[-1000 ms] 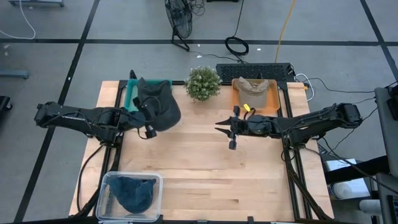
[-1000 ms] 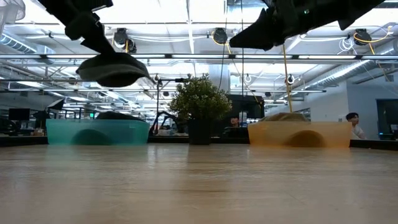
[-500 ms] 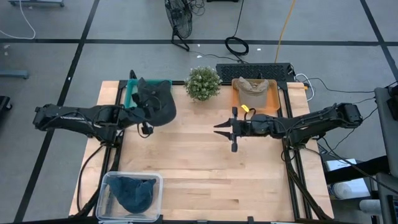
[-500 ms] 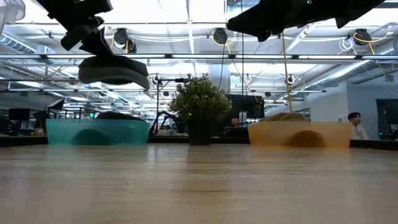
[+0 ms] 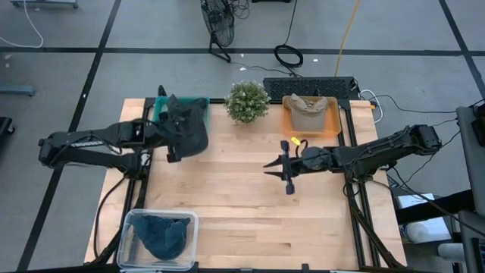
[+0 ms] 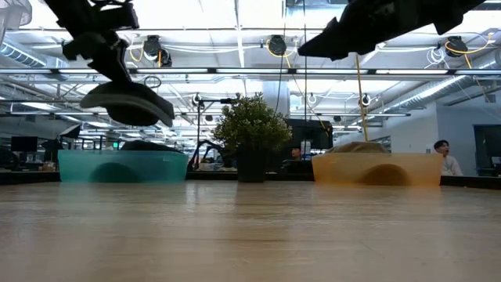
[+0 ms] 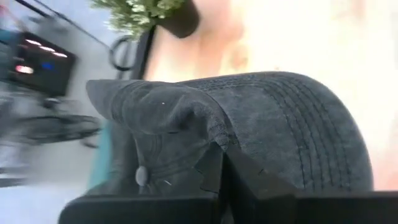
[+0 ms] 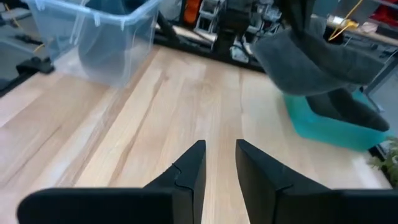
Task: Pick & Place hat
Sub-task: Put the black cap into the green bin
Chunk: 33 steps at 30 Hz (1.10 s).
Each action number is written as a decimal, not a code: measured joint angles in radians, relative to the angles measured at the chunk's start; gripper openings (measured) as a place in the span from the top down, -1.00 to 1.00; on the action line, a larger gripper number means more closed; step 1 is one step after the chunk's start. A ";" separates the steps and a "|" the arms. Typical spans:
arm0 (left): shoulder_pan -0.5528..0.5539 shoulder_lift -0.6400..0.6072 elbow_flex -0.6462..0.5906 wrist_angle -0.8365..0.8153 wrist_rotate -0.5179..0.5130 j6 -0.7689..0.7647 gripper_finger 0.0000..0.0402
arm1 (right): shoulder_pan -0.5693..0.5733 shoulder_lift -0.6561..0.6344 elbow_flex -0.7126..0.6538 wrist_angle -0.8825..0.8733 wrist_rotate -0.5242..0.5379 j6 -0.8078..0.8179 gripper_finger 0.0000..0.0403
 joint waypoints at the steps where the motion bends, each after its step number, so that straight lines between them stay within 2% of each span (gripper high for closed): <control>1: 0.018 0.000 0.010 -0.008 0.043 -0.013 0.96 | 0.000 0.000 0.000 -0.010 0.000 0.001 0.63; 5: 0.063 0.000 0.060 -0.013 0.212 -0.012 0.97 | 0.000 0.000 -0.012 -0.016 0.000 0.011 0.63; 11: 0.159 0.002 0.122 -0.044 0.221 0.103 0.98 | 0.000 0.000 -0.098 0.122 0.000 0.008 0.63; 20: 0.384 0.003 0.130 -0.072 0.407 0.252 0.97 | 0.000 0.000 -0.180 0.293 0.000 0.008 0.63; 25: 0.432 0.003 0.130 0.065 0.585 0.279 0.94 | 0.000 0.000 -0.180 0.302 0.000 -0.013 0.63; 28: 0.456 0.008 0.130 0.124 0.612 0.278 0.97 | 0.000 0.000 -0.180 0.302 0.001 -0.015 0.63; 31: 0.484 0.011 0.144 0.096 0.615 0.276 0.96 | 0.000 0.000 -0.180 0.299 0.001 -0.015 0.63; 33: 0.495 0.011 0.174 0.080 0.674 0.268 0.95 | 0.000 0.000 -0.180 0.298 0.001 -0.015 0.63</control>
